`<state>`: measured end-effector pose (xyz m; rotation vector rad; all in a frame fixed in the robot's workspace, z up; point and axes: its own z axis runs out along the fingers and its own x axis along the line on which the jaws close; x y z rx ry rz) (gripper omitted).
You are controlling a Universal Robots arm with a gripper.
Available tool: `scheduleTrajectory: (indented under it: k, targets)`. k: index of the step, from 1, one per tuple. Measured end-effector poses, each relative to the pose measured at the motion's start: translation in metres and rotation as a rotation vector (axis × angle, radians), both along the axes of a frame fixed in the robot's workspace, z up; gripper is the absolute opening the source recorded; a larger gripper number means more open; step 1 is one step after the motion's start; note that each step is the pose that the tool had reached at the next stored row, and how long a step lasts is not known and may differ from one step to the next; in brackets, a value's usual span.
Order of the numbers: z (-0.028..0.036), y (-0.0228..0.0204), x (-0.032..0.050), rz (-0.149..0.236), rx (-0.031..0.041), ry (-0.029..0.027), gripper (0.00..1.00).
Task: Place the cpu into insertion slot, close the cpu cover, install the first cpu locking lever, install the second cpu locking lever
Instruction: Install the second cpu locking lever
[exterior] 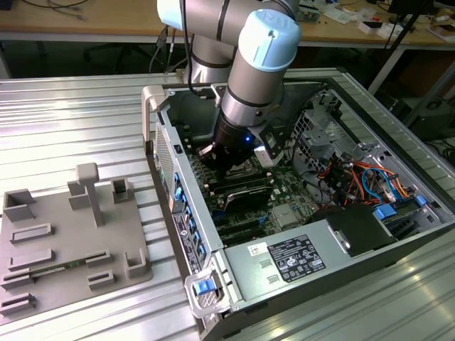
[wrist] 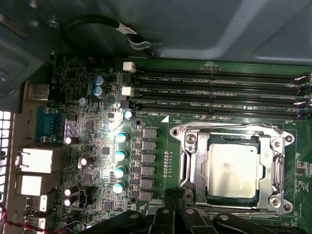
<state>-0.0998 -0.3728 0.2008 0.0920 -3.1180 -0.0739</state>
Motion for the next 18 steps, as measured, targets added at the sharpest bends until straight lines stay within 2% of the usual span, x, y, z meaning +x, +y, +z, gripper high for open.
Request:
scheduleTrajectory:
  k: [8,13,15,18]
  targets:
    - [0.0073,0.0002,0.0,0.0,-0.0002,0.0002,0.11]
    - [0.0198,0.0015,0.0,0.0,-0.0004,0.0002,0.11]
    - [0.0225,0.0016,0.0,0.0,-0.0004,0.0003,0.11]
    - [0.0229,0.0016,0.0,0.0,-0.0003,0.0001,0.11]
